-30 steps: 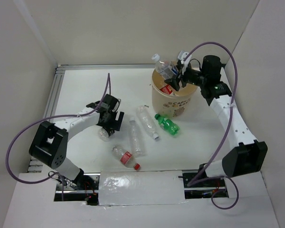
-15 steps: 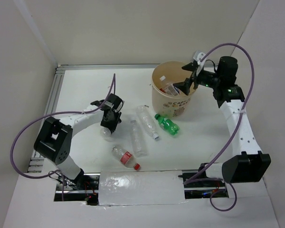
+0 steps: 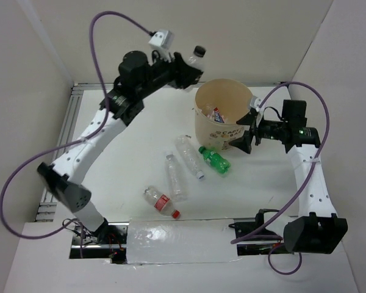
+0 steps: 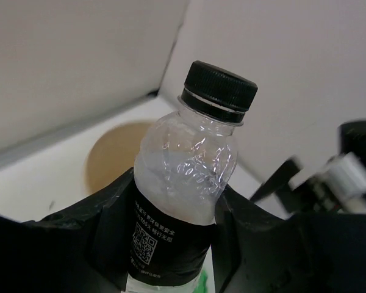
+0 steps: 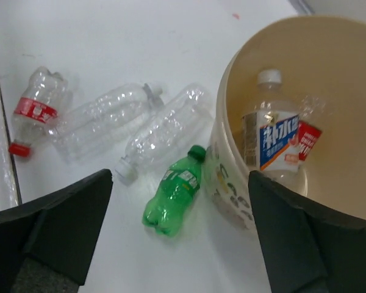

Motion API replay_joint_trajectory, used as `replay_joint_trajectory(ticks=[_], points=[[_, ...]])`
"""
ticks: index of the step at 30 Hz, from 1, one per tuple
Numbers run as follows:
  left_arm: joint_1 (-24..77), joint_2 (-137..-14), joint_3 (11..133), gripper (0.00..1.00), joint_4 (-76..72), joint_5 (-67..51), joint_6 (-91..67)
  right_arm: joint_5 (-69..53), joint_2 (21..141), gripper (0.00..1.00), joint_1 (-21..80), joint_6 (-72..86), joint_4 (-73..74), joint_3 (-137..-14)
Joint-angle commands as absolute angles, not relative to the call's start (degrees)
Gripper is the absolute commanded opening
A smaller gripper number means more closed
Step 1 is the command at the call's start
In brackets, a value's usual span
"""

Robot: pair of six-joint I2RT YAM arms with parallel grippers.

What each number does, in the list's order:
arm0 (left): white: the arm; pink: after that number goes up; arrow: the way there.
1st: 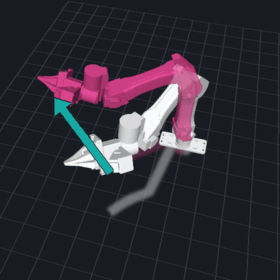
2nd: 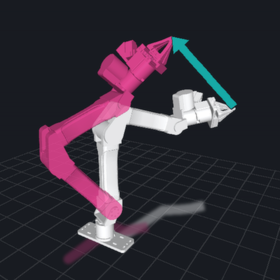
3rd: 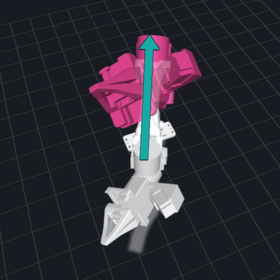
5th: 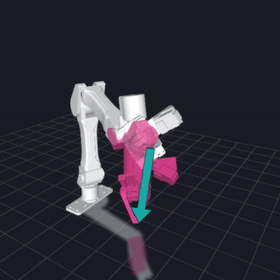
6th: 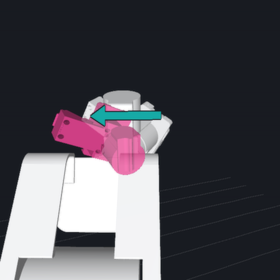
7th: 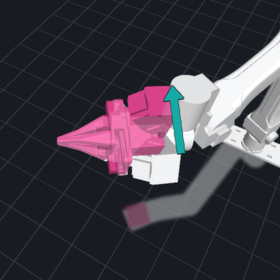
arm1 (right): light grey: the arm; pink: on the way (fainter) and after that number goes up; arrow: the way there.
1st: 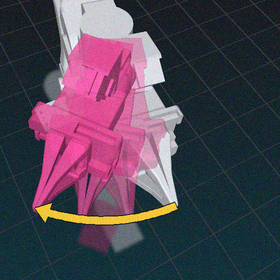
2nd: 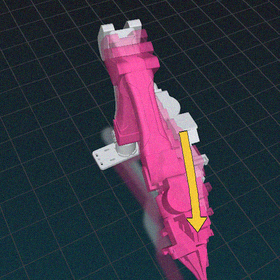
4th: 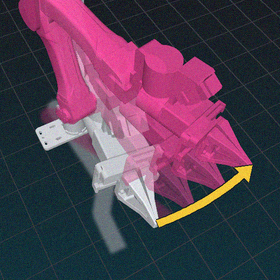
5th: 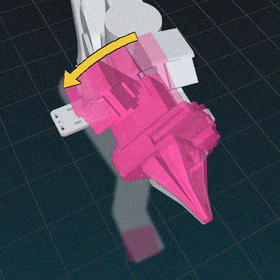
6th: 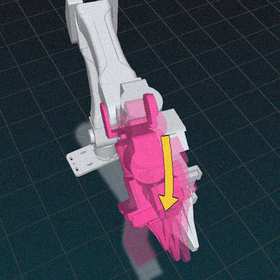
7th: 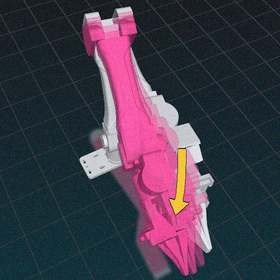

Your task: Put the plastic bottles in the bin

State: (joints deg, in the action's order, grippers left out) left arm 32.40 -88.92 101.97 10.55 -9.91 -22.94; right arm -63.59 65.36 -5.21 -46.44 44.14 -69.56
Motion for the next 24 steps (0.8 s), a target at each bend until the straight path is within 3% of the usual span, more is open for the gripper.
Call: replay_joint_trajectory(ticks=[1,2,3,4,5,6,7,10,13,20,24], points=[[35.15,-102.36,110.18,0.21,-1.22,-17.14,-28.3,-58.99,63.12,0.95,-3.96,-49.83,50.36,-66.46],[36.55,-105.18,116.04,0.24,-1.84,-17.14,-28.91,-57.41,62.41,0.86,-3.96,-49.83,49.23,-65.4],[37.26,-107.9,118.71,0.26,-1.85,-17.14,-28.92,-53.83,60.92,0.62,-3.35,-47.48,46.87,-64.17],[37.96,-112.63,121.18,0.27,-1.85,-16.18,-28.92,-51.61,60.13,0.54,-3.34,-46.07,45.45,-61.72],[38.58,-114.68,125.2,0.27,-0.02,-15.65,-28.92,-49.5,59.42,0.54,-2.47,-44.66,44.13,-60.48],[39.63,-116.35,126.64,0.35,0.87,-14.69,-28.92,-44.87,58.2,0.54,-1.5,-43.08,41.34,-59.34],[40.16,-117.59,127.35,0.44,1.57,-12.59,-28.22,-42.21,58.18,0.67,-0.97,-39.93,40.0,-57.15],[40.69,-119.09,123.85,0.78,0.62,-12.04,-27.69,-36.92,57.57,0.88,0.96,-39.81,39.2,-55.21],[41.22,-119.09,120.76,0.97,1.22,-10.63,-27.69,-34.99,56.43,0.93,1.49,-39.81,37.11,-52.31],[42.27,-112.78,120.51,1.0,3.87,-5.64,-24.18,-30.16,55.37,1.0,8.07,-40.7,29.37,-41.85],[42.8,-98.56,106.48,1.0,4.66,2.62,-22.68,-21.55,58.09,0.97,15.1,-35.08,21.9,-38.25]])
